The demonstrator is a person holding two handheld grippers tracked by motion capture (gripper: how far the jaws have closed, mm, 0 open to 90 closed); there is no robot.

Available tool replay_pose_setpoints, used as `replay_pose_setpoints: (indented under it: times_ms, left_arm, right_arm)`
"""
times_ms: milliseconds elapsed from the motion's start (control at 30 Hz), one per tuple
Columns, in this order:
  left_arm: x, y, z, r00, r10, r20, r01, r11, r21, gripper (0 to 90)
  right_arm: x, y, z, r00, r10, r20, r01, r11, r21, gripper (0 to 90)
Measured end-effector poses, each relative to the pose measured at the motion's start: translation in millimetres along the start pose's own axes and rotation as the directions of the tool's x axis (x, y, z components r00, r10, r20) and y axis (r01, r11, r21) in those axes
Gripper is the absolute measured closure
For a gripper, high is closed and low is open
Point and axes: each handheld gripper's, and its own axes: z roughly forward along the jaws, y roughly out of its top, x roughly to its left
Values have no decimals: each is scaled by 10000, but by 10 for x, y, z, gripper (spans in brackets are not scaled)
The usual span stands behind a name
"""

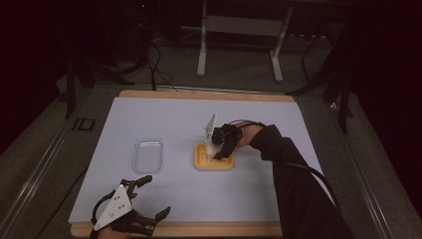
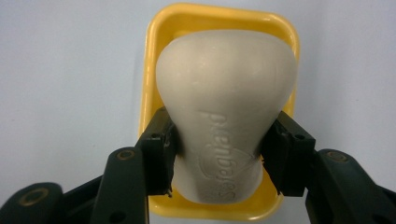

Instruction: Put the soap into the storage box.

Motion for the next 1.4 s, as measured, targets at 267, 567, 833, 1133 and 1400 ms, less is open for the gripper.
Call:
replay_pose_setpoints:
  times_ms: [267, 567, 833, 1133, 1400]
  left_arm:
    - [-4, -2, 5, 10000, 4, 29, -4, 10000, 19, 15]
    - [-7, -4, 6, 10000, 19, 55, -19, 10000, 33, 15]
    - [-8, -4, 7, 10000, 47, 70, -47, 10000, 71, 15]
    - [-10, -4, 10, 10000, 60, 57, -61, 9999, 81, 15]
    - [-9, -5, 22, 9999, 94, 53, -95, 9998, 165, 15]
  right_arm:
    - [-13, -62, 153, 9996, 265, -33, -264, 9993, 268, 495]
    - [-19, -15, 269, 9995, 315, -84, -313, 9992, 261, 495]
    - [-22, -6, 352, 9986, 521, -102, -515, 9974, 505, 486]
    - [-31, -19, 230, 9972, 747, -69, -743, 9961, 468, 462]
    - [-22, -31, 76, 9976, 693, 93, -695, 9971, 316, 459]
